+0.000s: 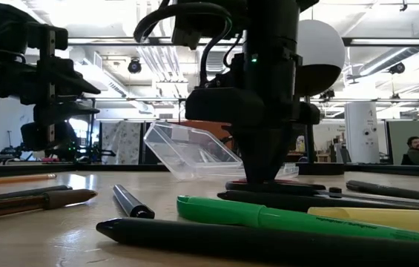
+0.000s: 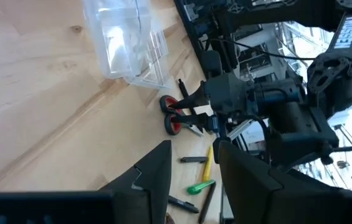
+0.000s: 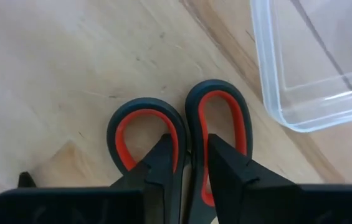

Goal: Pick & place school supplies into a supply box
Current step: Put the black scissors into the transparent supply box

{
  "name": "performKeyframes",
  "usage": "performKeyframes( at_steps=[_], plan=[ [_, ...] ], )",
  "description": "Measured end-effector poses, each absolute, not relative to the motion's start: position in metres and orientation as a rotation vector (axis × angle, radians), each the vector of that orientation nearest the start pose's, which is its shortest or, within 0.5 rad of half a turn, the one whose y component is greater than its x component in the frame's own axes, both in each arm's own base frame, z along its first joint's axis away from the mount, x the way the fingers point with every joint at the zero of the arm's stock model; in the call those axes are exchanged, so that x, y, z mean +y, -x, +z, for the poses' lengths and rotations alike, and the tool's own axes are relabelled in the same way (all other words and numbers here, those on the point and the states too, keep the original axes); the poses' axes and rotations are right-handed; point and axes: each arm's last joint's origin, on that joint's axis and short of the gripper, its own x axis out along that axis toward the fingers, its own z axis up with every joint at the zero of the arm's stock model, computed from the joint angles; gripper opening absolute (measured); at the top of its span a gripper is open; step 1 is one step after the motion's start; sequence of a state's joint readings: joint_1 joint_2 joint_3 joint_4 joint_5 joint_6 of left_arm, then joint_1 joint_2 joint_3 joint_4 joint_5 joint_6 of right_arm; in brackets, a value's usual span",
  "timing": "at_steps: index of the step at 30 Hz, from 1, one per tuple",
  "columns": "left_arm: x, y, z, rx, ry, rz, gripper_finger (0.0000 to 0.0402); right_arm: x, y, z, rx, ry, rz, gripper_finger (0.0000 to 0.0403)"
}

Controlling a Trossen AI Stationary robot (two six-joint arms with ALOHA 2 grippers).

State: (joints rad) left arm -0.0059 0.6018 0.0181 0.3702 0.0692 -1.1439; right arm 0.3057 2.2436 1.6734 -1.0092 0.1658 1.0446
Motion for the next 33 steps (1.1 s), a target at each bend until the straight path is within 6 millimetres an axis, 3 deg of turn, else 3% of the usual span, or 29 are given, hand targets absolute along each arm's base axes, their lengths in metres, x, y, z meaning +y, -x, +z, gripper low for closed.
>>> performKeyframes(
  at_steps=[7,14,21,27,33],
  plan=[
    [-0.003,-0.134,0.147,0.233,1.146,0.056,0.0118,0.130,-0.400,0.148,1.337,-0.420,-0.640,0.0061],
    [-0.003,-0.133,0.144,0.264,1.145,0.077,0.0118,0.130,-0.398,0.179,1.230,-0.406,-0.605,0.0061],
    [-0.003,-0.132,0.139,0.293,1.161,0.098,0.0118,0.126,-0.394,0.231,0.999,-0.583,-0.613,0.0060],
    [-0.003,-0.132,0.140,0.291,1.140,0.094,0.0118,0.093,-0.390,0.267,0.712,-0.742,-0.811,0.0060],
    [-0.003,-0.135,0.149,0.268,1.025,0.061,0.0118,0.038,-0.394,0.266,0.351,-1.017,-1.137,0.0060]
  ],
)
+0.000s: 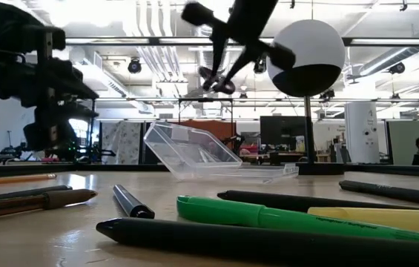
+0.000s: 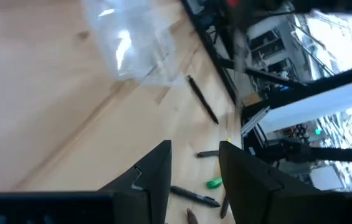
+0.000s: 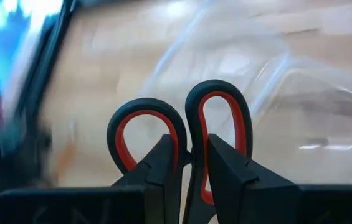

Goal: Pick & place school supplies into a supply box
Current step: Put the black scissors into the transparent supply box

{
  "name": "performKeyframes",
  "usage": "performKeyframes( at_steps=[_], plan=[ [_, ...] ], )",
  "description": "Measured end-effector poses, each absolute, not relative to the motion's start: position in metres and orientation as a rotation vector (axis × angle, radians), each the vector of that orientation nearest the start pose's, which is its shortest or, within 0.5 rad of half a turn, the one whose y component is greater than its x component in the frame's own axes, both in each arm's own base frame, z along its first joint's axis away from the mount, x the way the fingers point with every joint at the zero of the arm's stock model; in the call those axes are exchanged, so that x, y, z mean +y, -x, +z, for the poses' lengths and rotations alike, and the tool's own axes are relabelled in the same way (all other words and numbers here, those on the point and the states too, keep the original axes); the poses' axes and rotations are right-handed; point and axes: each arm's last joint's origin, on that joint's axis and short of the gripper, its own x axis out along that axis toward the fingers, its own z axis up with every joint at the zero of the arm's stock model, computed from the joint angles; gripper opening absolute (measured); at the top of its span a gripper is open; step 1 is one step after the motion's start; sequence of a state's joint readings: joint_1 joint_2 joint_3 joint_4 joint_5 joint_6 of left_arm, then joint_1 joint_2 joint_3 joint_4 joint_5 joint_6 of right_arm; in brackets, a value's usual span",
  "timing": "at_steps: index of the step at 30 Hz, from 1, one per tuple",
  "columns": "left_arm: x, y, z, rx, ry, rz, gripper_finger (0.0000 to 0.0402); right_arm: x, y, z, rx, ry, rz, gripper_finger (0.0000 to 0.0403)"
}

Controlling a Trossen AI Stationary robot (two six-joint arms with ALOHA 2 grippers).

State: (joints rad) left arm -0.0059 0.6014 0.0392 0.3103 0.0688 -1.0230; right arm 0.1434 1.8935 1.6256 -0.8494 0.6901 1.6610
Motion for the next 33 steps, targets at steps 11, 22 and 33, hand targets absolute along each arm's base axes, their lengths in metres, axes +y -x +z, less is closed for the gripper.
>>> performKeyframes(
  at_steps=[11,22,33],
  plan=[
    [-0.003,-0.146,0.196,0.147,0.748,-0.024,0.0118,-0.046,-0.414,0.229,0.194,-1.012,-1.359,0.0064],
    [0.004,-0.140,0.201,0.433,0.484,0.285,0.0118,-0.065,-0.439,0.177,0.431,-0.911,-1.246,0.0064],
    [0.013,-0.133,0.176,0.490,0.495,0.414,0.0118,-0.063,-0.458,0.151,0.585,-0.914,-1.055,0.0111]
  ],
)
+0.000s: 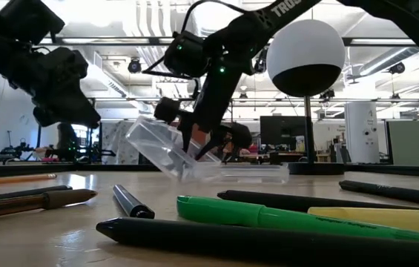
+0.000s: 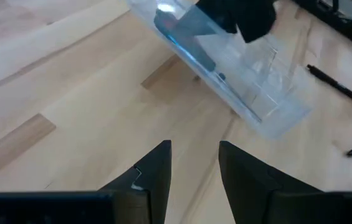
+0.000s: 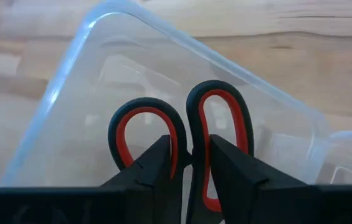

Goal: Pick & place school supplies into a supply box
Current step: Put the black scissors into the transparent supply box, then put the black pen into the transparent supply box

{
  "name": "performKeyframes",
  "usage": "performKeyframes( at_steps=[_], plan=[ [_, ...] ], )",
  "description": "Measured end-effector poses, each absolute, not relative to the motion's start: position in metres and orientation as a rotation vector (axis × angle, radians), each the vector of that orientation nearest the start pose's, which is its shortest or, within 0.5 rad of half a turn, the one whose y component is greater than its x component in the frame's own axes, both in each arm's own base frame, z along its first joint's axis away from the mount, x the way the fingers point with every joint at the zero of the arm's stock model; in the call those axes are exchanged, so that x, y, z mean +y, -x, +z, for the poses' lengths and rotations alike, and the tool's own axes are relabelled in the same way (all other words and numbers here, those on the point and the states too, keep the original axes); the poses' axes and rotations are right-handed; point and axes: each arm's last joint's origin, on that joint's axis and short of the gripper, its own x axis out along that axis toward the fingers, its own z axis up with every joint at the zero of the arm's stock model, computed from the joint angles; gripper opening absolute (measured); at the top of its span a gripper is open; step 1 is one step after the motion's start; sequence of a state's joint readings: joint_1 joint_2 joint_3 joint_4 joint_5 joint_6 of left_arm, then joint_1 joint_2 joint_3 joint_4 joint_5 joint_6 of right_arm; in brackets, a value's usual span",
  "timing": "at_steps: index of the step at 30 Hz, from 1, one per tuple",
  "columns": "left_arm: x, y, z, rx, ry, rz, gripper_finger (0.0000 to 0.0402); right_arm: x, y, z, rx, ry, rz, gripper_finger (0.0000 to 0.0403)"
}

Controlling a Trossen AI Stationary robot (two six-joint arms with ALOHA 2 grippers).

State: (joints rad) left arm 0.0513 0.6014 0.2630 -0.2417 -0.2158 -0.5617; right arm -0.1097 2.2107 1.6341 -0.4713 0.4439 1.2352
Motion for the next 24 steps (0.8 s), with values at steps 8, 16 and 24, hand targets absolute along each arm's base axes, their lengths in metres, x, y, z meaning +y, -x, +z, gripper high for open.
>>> performKeyframes(
  at_steps=[8,16,24],
  plan=[
    [0.013,-0.136,0.178,0.461,0.503,0.398,0.0118,-0.062,-0.462,0.167,0.601,-0.902,-0.970,0.0207],
    [0.011,-0.140,0.191,0.421,0.580,0.317,0.0118,-0.043,-0.458,0.213,0.609,-0.763,-0.862,0.0247],
    [0.011,-0.144,0.214,0.344,0.619,0.300,0.0118,-0.009,-0.419,0.237,0.910,-0.545,-0.774,0.0229]
  ],
)
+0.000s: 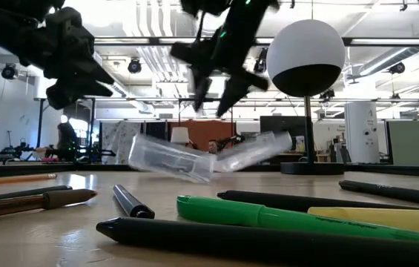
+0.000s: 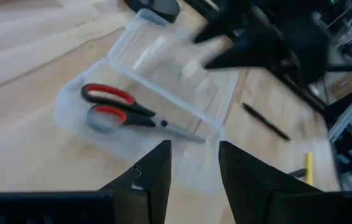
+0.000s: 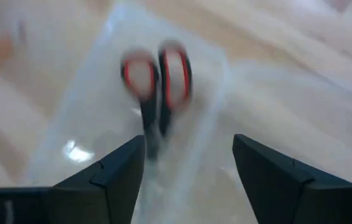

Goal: Pick & place school supplies into a supply box
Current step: Put the black pen into the transparent supply box

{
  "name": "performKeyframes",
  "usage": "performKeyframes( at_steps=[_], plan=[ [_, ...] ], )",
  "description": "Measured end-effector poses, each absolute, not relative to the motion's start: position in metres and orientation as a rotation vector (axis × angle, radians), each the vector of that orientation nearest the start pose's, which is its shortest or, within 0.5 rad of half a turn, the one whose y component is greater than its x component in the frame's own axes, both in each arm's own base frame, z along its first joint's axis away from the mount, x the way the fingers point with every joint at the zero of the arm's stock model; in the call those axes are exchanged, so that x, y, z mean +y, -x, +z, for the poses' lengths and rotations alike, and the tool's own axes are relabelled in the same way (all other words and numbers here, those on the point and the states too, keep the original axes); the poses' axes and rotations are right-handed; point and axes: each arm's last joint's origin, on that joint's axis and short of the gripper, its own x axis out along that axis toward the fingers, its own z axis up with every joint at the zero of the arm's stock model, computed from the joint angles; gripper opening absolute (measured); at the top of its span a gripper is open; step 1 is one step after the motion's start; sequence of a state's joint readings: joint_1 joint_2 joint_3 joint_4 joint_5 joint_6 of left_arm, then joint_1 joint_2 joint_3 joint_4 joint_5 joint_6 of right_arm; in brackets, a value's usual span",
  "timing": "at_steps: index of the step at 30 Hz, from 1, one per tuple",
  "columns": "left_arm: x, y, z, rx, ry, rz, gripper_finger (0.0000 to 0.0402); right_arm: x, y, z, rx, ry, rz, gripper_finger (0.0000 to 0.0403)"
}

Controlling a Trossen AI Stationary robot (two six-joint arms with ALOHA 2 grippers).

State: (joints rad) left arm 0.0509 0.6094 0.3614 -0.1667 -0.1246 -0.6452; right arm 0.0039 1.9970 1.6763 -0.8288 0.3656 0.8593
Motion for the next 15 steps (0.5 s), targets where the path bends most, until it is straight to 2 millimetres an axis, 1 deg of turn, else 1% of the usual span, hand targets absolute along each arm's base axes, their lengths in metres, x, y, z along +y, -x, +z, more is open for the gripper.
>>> performKeyframes(
  at_steps=[2,4,6,8,11,15],
  plan=[
    [0.011,-0.144,0.216,0.335,0.650,0.305,0.0118,0.004,-0.405,0.239,1.006,-0.489,-0.773,0.0225],
    [0.011,-0.145,0.217,0.330,0.694,0.311,0.0118,0.016,-0.390,0.236,1.098,-0.446,-0.790,0.0222],
    [0.010,-0.147,0.219,0.328,0.742,0.314,0.0118,0.027,-0.374,0.230,1.160,-0.442,-0.827,0.0222],
    [0.008,-0.149,0.220,0.331,0.782,0.310,0.0118,0.040,-0.357,0.225,1.213,-0.509,-0.860,0.0221],
    [0.003,-0.153,0.220,0.351,0.842,0.305,0.0118,0.059,-0.334,0.213,1.268,-0.665,-0.913,0.0221],
    [-0.004,-0.160,0.220,0.391,0.890,0.296,0.0118,0.083,-0.311,0.202,1.247,-0.780,-1.011,0.0221]
  ],
)
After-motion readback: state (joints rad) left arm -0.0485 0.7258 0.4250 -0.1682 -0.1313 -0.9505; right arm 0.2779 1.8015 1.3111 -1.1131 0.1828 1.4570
